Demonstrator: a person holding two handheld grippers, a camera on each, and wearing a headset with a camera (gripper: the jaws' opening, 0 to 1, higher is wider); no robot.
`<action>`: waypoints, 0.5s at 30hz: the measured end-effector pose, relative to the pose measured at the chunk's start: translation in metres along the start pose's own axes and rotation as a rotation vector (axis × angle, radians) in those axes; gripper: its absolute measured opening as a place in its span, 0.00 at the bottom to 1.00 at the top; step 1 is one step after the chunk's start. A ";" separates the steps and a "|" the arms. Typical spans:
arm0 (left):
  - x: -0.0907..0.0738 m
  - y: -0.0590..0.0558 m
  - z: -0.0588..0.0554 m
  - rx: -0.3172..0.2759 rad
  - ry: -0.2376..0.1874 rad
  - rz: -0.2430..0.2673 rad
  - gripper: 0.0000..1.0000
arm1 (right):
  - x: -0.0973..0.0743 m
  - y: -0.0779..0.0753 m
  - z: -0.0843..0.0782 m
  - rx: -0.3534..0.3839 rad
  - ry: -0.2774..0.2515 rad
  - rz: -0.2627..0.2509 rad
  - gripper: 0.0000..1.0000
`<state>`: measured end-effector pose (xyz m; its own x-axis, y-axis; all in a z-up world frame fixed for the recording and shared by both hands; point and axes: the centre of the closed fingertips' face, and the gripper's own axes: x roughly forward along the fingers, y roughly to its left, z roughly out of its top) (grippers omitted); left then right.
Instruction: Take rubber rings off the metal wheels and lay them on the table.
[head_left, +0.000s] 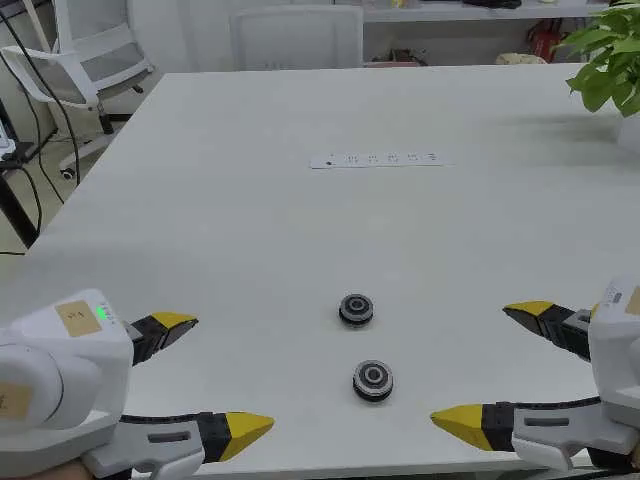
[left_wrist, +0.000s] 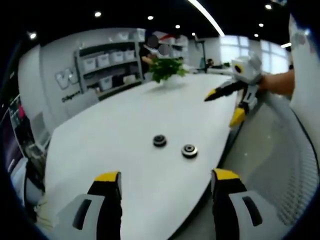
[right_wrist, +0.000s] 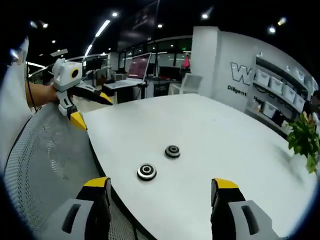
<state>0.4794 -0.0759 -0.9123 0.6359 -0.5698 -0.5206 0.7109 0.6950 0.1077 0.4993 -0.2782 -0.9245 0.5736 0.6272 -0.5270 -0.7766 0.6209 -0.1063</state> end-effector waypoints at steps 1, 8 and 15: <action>0.000 0.000 0.000 0.001 -0.001 0.001 0.79 | 0.000 0.000 0.000 0.000 0.000 0.000 0.89; 0.000 -0.002 0.001 -0.002 0.002 0.003 0.80 | 0.000 0.000 0.000 0.000 0.000 0.000 0.90; -0.001 -0.003 0.002 0.001 0.006 0.006 0.79 | 0.000 0.000 0.000 -0.001 0.000 0.001 0.89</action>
<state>0.4771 -0.0788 -0.9109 0.6384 -0.5630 -0.5248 0.7074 0.6980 0.1117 0.4991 -0.2780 -0.9247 0.5726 0.6277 -0.5274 -0.7774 0.6199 -0.1062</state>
